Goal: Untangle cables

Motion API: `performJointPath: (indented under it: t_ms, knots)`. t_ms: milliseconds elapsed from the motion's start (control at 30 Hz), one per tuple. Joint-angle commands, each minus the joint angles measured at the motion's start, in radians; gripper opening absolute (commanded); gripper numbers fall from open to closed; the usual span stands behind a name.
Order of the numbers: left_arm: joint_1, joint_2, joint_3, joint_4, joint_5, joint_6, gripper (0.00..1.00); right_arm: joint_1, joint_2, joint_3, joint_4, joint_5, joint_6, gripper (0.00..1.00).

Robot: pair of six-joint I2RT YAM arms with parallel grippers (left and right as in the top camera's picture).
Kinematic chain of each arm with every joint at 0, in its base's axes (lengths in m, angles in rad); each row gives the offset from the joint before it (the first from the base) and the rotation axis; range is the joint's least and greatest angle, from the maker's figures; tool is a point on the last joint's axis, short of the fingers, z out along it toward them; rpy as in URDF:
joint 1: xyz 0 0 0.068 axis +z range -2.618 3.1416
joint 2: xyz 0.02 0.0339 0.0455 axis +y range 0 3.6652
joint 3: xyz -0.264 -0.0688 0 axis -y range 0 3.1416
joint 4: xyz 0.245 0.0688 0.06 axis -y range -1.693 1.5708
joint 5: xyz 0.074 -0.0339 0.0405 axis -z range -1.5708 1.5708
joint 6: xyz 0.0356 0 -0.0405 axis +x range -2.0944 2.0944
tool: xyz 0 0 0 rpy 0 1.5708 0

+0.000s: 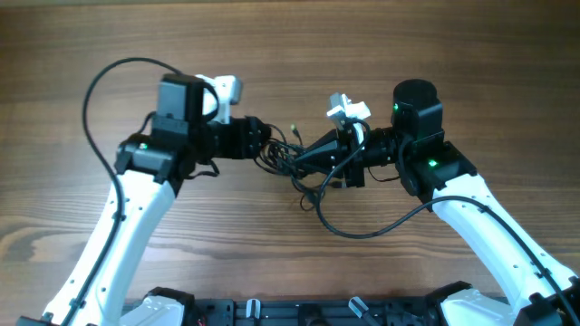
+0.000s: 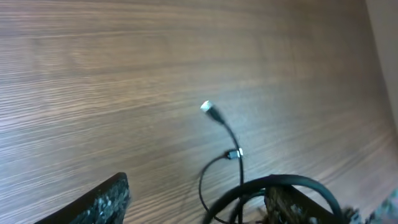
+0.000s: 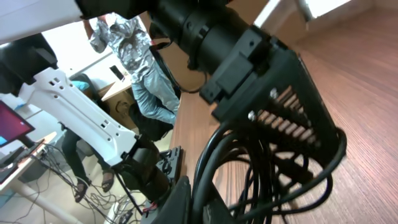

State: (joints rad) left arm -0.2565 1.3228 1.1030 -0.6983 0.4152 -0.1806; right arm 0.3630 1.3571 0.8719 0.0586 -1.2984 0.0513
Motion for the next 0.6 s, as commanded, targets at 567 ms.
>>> performJointPath:
  t_ms: [567]
  knots:
    - [0.084, 0.032, 0.06, -0.227, 0.087, 0.42, 0.75, -0.003, -0.001, 0.005, 0.002, -0.035, 0.003, 0.04]
